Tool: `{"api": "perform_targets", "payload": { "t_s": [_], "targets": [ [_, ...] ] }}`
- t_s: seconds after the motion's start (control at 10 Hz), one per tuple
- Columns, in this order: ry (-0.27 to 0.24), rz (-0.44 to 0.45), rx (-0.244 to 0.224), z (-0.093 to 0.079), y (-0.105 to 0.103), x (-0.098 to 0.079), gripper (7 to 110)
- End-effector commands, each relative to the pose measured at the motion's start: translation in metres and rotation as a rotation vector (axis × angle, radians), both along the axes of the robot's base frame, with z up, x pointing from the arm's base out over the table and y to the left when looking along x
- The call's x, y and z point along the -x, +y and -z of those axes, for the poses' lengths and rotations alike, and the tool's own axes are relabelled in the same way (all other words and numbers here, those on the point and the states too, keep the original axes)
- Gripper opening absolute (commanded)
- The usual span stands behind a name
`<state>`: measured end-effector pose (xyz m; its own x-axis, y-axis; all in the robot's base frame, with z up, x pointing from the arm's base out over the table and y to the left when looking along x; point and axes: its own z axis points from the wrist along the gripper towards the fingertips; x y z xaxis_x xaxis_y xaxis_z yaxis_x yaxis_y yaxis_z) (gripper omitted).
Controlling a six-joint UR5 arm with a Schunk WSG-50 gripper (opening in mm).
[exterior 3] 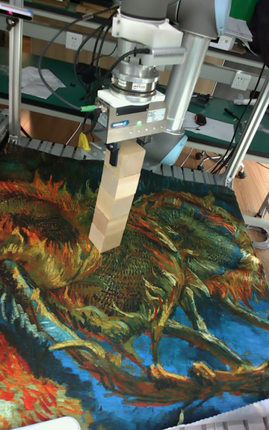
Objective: Stack the blocks in a vertical line of five
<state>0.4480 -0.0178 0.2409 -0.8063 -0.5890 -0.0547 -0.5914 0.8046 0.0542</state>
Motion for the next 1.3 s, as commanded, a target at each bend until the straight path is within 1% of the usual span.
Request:
{"api": "perform_targets", "payload": {
  "t_s": [0.0, 0.5, 1.0, 1.1, 1.2],
  "targets": [
    [0.002, 0.0, -0.013, -0.0015, 0.0032, 0.0007, 44],
    [0.004, 0.0, -0.015, -0.0014, 0.0032, 0.001, 44],
    [0.002, -0.005, -0.006, -0.0011, 0.0005, 0.0004, 44],
    [0.0, -0.003, -0.007, -0.0011, 0.0009, 0.0001, 66],
    [0.0, -0.003, -0.004, -0.0011, 0.0002, 0.0001, 66]
  ]
}}
